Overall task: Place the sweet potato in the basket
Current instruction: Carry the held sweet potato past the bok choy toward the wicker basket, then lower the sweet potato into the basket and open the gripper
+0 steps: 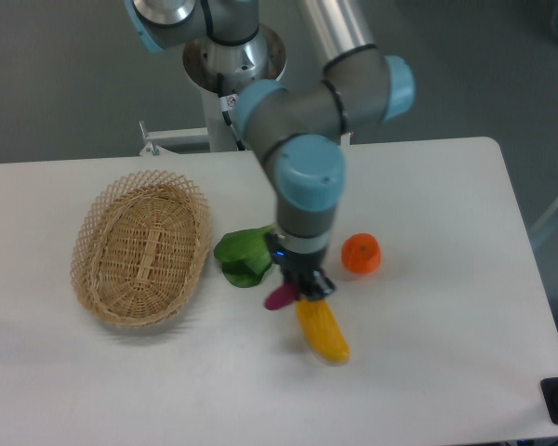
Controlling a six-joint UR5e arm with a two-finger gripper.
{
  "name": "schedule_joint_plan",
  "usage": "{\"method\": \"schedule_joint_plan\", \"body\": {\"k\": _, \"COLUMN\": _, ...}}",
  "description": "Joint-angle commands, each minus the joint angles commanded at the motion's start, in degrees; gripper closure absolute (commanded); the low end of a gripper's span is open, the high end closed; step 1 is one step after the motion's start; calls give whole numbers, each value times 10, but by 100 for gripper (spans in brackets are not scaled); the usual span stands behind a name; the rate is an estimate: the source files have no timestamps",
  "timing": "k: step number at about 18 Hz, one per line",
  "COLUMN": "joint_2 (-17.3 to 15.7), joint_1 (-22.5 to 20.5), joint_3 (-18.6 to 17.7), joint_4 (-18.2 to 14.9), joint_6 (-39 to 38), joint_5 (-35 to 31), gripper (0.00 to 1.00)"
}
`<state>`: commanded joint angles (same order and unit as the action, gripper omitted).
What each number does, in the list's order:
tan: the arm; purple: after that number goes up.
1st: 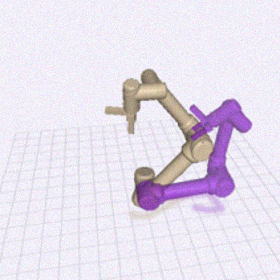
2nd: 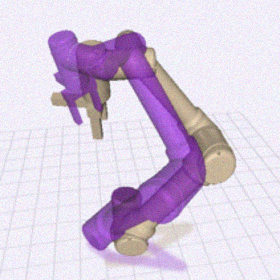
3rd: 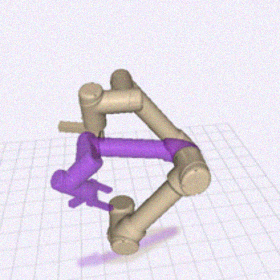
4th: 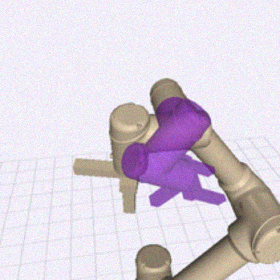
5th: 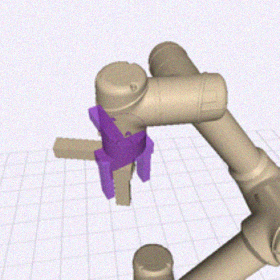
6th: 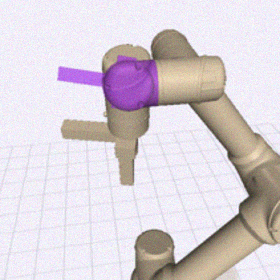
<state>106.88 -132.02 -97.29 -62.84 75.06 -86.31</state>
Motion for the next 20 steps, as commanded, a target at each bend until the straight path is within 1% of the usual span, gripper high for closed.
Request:
{"method": "schedule_joint_plan", "body": {"k": 4, "joint_2": -10, "joint_1": 43, "joint_3": -47, "joint_4": 0, "joint_6": 1, "joint_5": 4, "gripper": 72}}
{"method": "schedule_joint_plan", "body": {"k": 6, "joint_2": -28, "joint_1": 61, "joint_3": -71, "joint_4": 2, "joint_6": 2, "joint_5": 4, "gripper": 72}}
{"method": "schedule_joint_plan", "body": {"k": 11, "joint_2": -37, "joint_1": 87, "joint_3": -90, "joint_4": 0, "joint_6": -14, "joint_5": 31, "gripper": 72}}
{"method": "schedule_joint_plan", "body": {"k": 15, "joint_2": -54, "joint_1": 109, "joint_3": -117, "joint_4": 2, "joint_6": -37, "joint_5": 33, "gripper": 71}}
{"method": "schedule_joint_plan", "body": {"k": 16, "joint_2": -53, "joint_1": 116, "joint_3": -120, "joint_4": 2, "joint_6": -50, "joint_5": 33, "gripper": 69}}
{"method": "schedule_joint_plan", "body": {"k": 20, "joint_2": -37, "joint_1": 135, "joint_3": -125, "joint_4": 4, "joint_6": -82, "joint_5": 31, "gripper": 66}}
